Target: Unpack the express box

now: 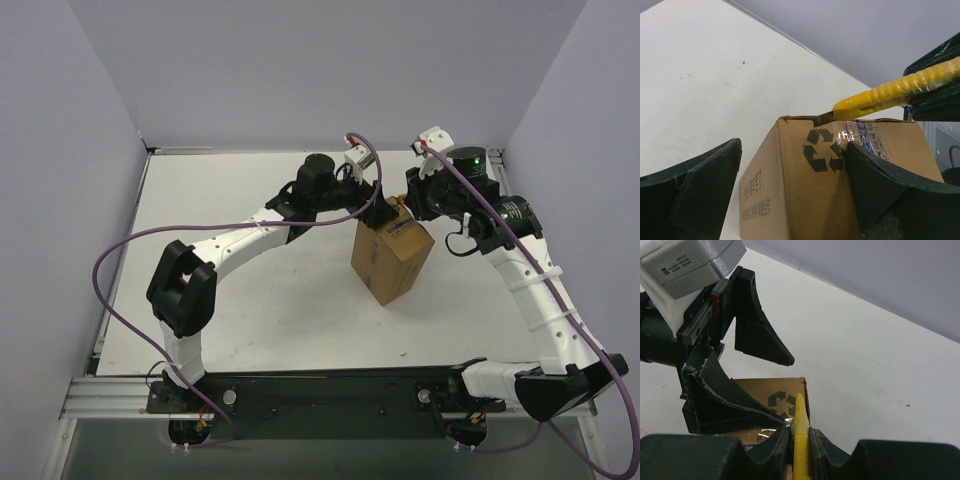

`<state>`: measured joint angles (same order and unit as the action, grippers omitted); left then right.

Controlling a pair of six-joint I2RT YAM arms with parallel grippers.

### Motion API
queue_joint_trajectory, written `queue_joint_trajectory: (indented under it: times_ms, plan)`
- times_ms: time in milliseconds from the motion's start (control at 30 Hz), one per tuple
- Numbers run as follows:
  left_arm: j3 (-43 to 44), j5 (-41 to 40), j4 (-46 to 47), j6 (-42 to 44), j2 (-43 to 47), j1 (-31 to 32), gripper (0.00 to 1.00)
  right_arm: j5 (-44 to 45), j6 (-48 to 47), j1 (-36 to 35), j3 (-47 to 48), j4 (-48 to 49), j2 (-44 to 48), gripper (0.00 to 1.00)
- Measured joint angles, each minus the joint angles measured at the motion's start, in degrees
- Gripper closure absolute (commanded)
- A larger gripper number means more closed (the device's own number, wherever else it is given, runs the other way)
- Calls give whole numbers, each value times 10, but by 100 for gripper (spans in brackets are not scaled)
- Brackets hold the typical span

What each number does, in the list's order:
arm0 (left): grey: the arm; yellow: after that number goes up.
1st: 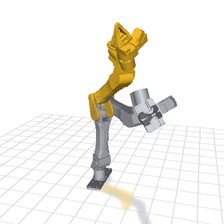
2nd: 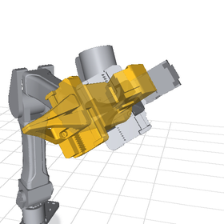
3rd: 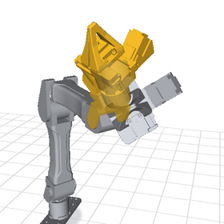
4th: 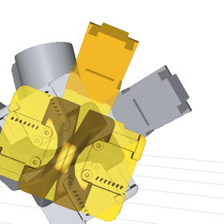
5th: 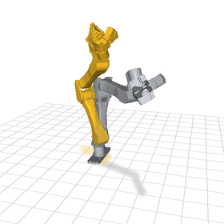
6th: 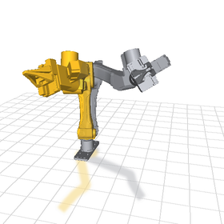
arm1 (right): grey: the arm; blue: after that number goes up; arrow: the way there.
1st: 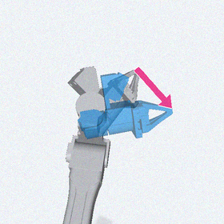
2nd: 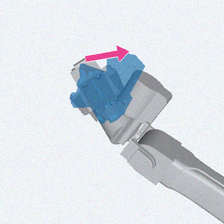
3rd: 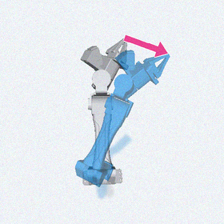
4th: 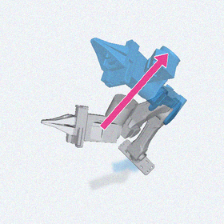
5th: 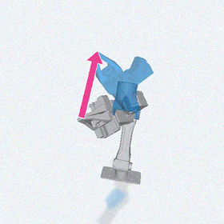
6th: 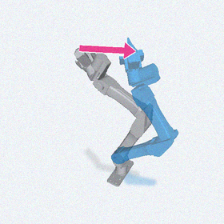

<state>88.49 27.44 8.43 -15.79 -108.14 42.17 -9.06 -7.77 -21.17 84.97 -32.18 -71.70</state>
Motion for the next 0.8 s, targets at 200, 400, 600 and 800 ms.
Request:
queue_joint_trajectory:
  times_ms: [200, 400, 600, 800]
  plan:
    - [0, 0, 0, -1, 0, 0, 7, 10, -14, 0, 0, -3, 1, 100]
    - [-2, 0, 2, -1, 0, 0, 7, 14, -26, 0, 5, -6, 2, 100]
    - [-3, 0, 6, -1, 0, 0, 7, 14, -32, 0, 6, -11, 2, 100]
    - [-4, 0, 8, -2, 0, 0, 7, 14, -36, 0, 9, -27, 2, 100]
